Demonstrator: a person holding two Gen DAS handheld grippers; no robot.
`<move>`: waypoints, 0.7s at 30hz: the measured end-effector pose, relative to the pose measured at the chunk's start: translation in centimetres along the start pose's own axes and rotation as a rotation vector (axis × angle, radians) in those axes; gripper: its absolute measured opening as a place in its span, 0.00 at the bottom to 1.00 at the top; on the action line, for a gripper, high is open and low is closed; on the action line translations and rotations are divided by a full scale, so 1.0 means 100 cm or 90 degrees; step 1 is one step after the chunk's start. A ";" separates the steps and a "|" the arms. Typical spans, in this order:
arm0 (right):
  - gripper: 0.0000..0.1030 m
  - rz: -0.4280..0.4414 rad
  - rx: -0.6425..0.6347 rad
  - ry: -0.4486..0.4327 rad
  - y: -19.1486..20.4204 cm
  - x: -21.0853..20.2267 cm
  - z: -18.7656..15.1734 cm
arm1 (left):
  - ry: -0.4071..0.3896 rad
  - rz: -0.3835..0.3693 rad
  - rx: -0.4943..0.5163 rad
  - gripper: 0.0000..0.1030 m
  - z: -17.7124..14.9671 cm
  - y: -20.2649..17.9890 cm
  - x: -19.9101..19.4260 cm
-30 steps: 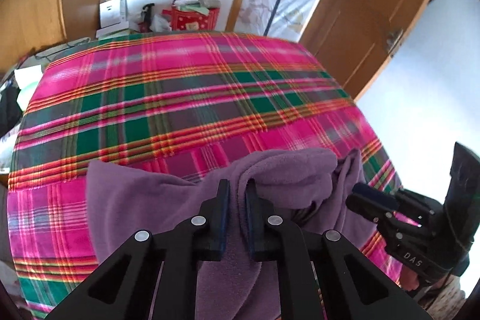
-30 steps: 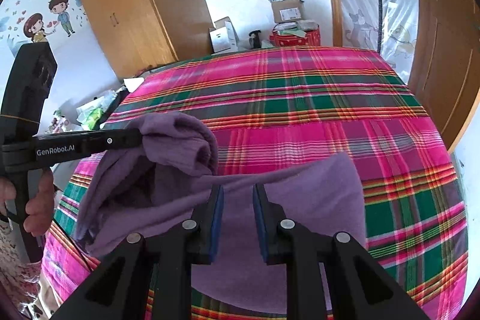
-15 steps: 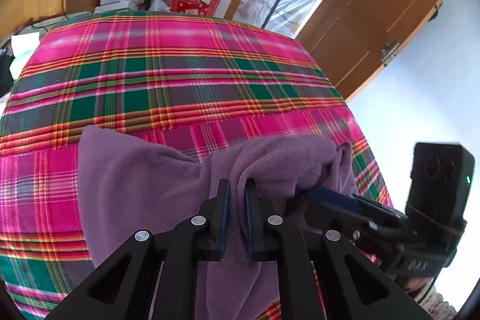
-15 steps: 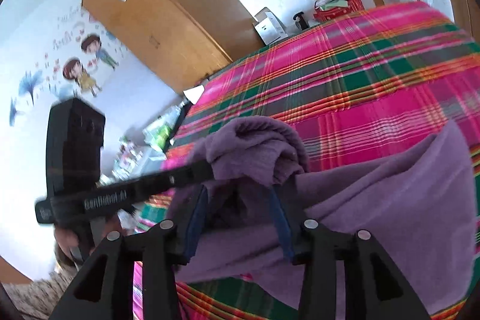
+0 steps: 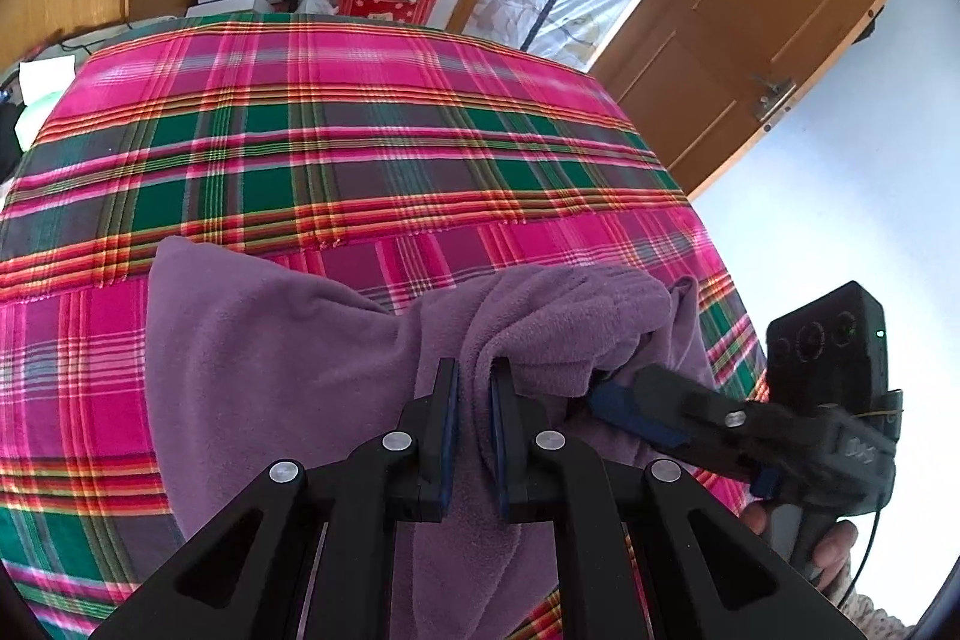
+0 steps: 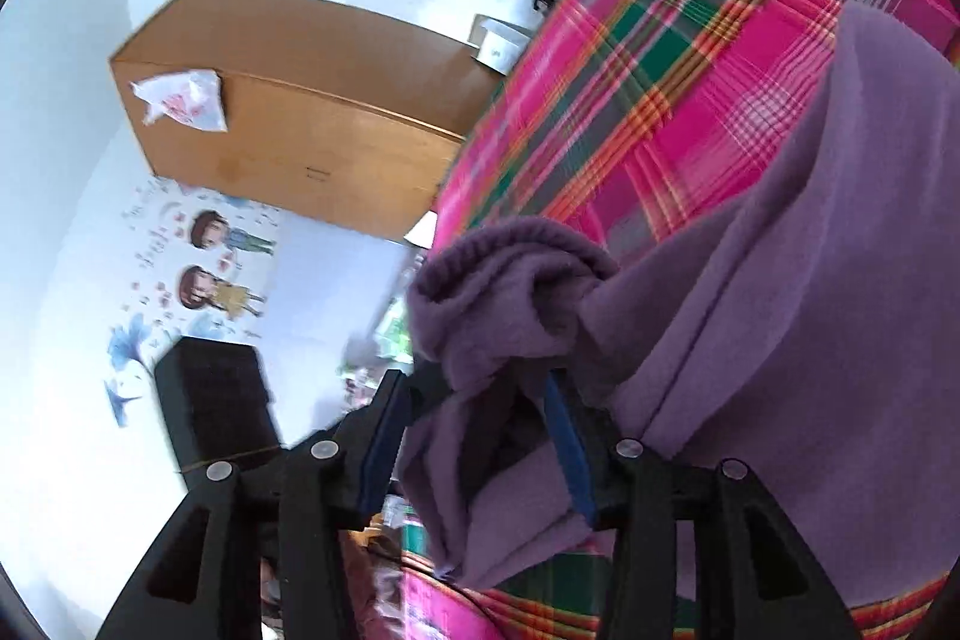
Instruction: Fold clothes
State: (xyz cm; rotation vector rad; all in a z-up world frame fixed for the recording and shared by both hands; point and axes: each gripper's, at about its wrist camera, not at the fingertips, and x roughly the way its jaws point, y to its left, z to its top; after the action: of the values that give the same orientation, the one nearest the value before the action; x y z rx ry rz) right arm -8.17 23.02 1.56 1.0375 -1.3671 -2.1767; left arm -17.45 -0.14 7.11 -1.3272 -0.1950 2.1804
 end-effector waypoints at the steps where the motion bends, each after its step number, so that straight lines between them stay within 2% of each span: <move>1: 0.47 -0.006 0.002 -0.005 0.000 0.001 0.000 | 0.000 -0.001 0.000 0.10 0.000 -0.001 0.000; 6: 0.47 -0.037 -0.015 -0.022 0.005 0.007 0.001 | 0.004 -0.004 0.002 0.10 -0.003 -0.002 0.002; 8: 0.32 -0.042 -0.027 -0.022 0.008 0.009 0.002 | 0.005 -0.003 0.000 0.10 -0.002 -0.001 0.002; 9: 0.16 -0.044 -0.034 -0.022 0.010 0.010 0.002 | 0.005 -0.001 0.001 0.10 -0.002 -0.001 0.002; 10: 0.10 -0.047 -0.043 -0.020 0.012 0.011 0.002 | 0.004 0.000 0.002 0.10 -0.002 -0.001 0.002; 21: 0.04 -0.089 -0.133 -0.043 0.032 -0.006 -0.006 | -0.001 -0.002 -0.028 0.13 0.003 0.009 -0.003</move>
State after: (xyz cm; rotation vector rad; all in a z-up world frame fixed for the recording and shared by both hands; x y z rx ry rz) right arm -7.58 21.53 4.47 1.0151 -1.0942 -2.4168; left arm -17.98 -0.98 7.09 -1.3485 -0.2465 2.1865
